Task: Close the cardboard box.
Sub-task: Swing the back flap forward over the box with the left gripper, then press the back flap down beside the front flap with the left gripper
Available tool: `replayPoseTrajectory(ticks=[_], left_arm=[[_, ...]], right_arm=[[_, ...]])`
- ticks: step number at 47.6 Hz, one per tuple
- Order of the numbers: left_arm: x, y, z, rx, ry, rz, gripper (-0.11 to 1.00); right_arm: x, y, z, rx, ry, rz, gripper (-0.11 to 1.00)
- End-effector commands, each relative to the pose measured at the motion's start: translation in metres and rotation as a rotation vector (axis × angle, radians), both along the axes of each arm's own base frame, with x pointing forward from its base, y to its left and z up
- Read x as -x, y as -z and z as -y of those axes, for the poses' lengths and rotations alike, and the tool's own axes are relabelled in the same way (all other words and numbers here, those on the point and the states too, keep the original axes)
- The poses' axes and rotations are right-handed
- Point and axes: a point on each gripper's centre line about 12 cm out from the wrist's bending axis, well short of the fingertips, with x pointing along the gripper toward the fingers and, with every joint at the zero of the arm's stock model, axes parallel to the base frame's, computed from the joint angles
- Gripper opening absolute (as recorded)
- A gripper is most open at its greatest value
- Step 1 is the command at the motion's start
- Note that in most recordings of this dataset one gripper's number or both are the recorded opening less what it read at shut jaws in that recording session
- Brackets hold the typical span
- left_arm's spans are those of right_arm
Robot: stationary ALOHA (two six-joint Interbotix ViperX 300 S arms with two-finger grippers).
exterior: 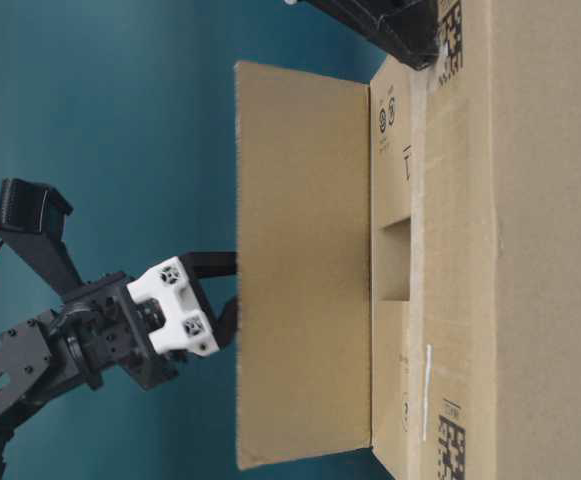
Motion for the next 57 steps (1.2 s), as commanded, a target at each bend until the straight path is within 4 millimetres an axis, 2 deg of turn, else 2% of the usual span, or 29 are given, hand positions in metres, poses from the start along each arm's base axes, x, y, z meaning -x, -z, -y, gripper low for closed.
replayPoseTrajectory(ticks=[1,12,34,45,57], left_arm=[[0.002,-0.017,0.014,0.000,0.014,0.044,0.00],[0.008,-0.007,0.044,0.023,0.029,0.097,0.00],[0.036,0.056,0.073,0.105,-0.053,0.232,0.00],[0.048,0.056,0.079,0.122,-0.065,0.304,0.00],[0.052,0.055,0.079,0.124,-0.069,0.338,0.00]], right_arm=[[-0.002,-0.003,0.004,0.001,0.011,0.009,0.00],[-0.002,-0.006,0.006,0.005,0.016,0.018,0.00],[0.001,-0.015,0.015,0.011,0.045,0.050,0.00],[0.002,-0.014,0.022,0.015,0.065,0.047,0.00],[0.006,-0.011,0.039,0.016,0.125,0.036,0.00]])
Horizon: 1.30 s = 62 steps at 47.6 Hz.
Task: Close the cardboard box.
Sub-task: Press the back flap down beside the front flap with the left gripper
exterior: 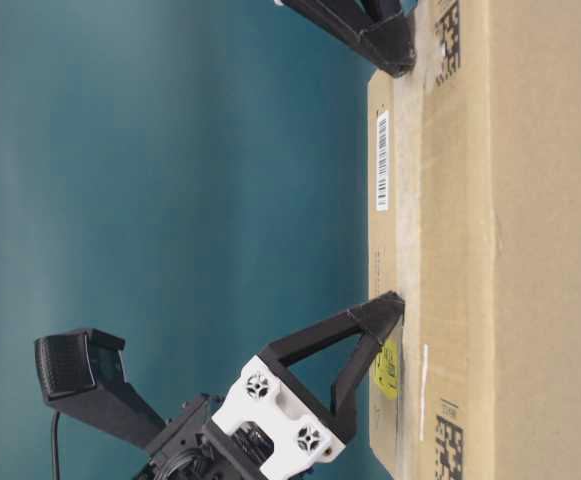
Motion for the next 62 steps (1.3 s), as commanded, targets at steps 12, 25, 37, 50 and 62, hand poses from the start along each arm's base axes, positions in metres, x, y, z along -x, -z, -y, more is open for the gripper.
replayPoseTrajectory(ticks=[12,25,37,50,62], left_arm=[[0.000,-0.010,0.002,0.000,0.003,0.031,0.00],[0.000,-0.010,0.002,-0.001,0.003,0.034,0.00],[0.011,-0.015,0.009,-0.033,0.029,0.194,0.00],[0.043,-0.005,0.014,-0.065,0.029,0.469,0.00],[0.066,0.028,0.016,-0.102,0.043,0.505,0.00]], right_arm=[[0.003,-0.001,0.010,0.002,0.035,0.006,0.00],[0.004,0.000,0.010,0.002,0.035,0.004,0.00],[0.004,0.000,0.010,0.003,0.034,0.003,0.00],[0.004,0.000,0.010,0.003,0.035,0.006,0.00],[0.004,0.000,0.010,0.004,0.034,0.007,0.00]])
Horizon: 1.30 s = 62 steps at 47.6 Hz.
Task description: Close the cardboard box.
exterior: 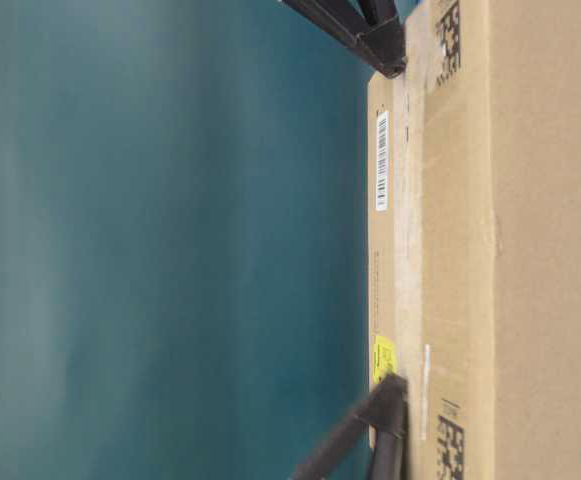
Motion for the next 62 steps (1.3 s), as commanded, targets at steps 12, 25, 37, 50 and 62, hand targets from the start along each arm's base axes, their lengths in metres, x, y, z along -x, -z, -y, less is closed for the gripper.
replayPoseTrajectory(ticks=[12,25,37,50,62], left_arm=[[0.017,0.002,0.004,-0.064,0.019,0.117,0.00],[0.019,0.004,0.007,-0.062,0.026,0.106,0.00],[0.017,0.005,0.009,-0.060,0.033,0.106,0.00],[0.016,0.005,0.009,-0.057,0.034,0.102,0.00],[0.015,0.005,0.009,-0.056,0.033,0.099,0.00]], right_arm=[[-0.001,-0.004,0.002,0.003,0.006,0.015,0.00],[-0.001,-0.005,0.002,0.002,0.006,0.017,0.00],[-0.001,-0.005,0.002,0.003,0.007,0.020,0.00],[-0.001,-0.005,0.001,0.003,0.004,0.020,0.00],[-0.002,-0.005,-0.001,0.003,-0.002,0.020,0.00]])
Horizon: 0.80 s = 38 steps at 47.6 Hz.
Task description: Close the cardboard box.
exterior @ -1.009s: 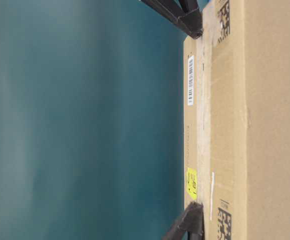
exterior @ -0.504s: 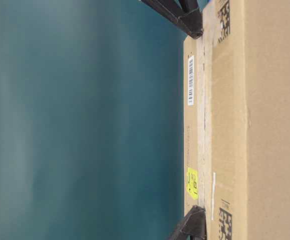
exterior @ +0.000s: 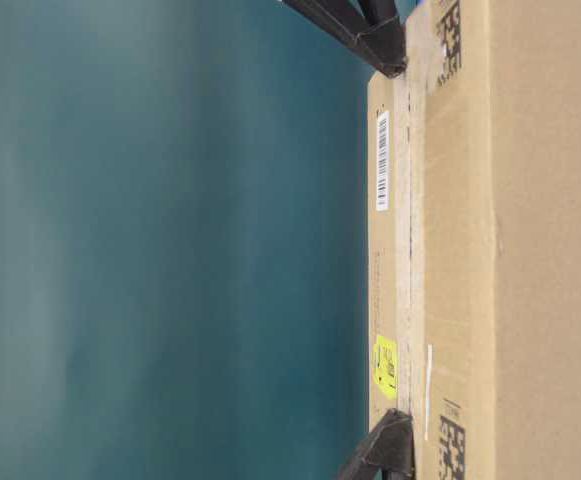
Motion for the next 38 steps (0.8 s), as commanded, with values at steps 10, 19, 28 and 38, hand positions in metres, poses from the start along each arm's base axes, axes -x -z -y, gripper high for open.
replayPoseTrajectory(ticks=[10,19,28,38], left_arm=[[-0.0044,-0.0056,0.0027,0.000,0.010,0.022,0.00],[-0.0044,-0.0056,0.0036,0.002,0.013,0.022,0.00],[-0.0048,-0.0056,0.0036,0.002,0.013,0.020,0.00],[-0.0055,-0.0054,0.0041,0.002,0.015,0.014,0.00]], right_arm=[[-0.0013,-0.0042,-0.0016,0.001,-0.005,0.017,0.00],[-0.0018,-0.0051,-0.0029,0.001,-0.010,0.020,0.00],[-0.0023,-0.0056,-0.0046,0.001,-0.016,0.021,0.00],[-0.0029,-0.0057,-0.0050,0.001,-0.017,0.021,0.00]])
